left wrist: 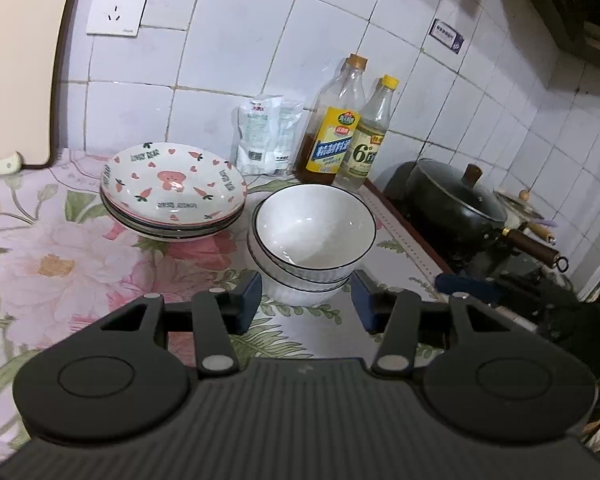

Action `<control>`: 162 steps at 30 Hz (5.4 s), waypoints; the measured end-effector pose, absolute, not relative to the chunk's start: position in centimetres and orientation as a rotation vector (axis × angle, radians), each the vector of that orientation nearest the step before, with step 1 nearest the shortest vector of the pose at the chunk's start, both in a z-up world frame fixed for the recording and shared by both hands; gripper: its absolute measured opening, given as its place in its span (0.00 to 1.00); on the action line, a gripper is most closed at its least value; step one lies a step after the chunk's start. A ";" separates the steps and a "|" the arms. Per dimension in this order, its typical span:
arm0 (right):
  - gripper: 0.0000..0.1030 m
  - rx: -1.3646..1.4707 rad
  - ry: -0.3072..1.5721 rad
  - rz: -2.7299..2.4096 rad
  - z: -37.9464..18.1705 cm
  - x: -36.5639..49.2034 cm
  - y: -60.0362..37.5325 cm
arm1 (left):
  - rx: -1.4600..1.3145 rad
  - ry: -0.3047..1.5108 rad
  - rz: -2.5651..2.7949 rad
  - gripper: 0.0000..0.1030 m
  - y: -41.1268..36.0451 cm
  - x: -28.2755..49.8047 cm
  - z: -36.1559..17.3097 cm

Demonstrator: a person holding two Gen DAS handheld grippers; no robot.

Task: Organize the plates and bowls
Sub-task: 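Close the left gripper on the rim of the three-bowl stack and lift it, then carry the bowl stack with the left gripper onto the bunny-print plates and release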

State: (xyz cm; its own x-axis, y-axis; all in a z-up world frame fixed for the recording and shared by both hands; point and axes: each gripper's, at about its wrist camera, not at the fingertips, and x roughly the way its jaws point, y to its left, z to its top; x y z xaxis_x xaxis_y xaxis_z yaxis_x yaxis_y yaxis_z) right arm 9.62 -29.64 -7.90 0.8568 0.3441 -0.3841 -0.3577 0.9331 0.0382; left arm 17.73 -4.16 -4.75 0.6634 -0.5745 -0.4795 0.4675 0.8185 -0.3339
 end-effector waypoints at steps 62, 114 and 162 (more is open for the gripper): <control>0.98 0.027 0.570 0.319 -14.5 20.9 -27.0 | -0.561 0.866 -0.533 0.41 -6.7 28.6 -14.4; 0.98 0.023 0.554 0.543 -5.9 33.1 -18.7 | -0.521 0.796 -0.350 0.43 2.1 37.8 -4.9; 0.98 -0.078 0.528 0.384 -7.6 33.1 -18.1 | -0.460 0.688 -0.210 0.61 1.6 36.2 -4.4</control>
State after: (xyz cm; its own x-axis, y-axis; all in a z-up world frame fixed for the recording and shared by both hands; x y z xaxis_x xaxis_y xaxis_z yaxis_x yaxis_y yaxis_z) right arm 33.05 -18.06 -7.56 0.7948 0.3367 -0.5049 -0.3765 0.9261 0.0249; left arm 36.22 1.58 -4.39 0.7563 -0.3347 -0.5621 0.0369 0.8797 -0.4741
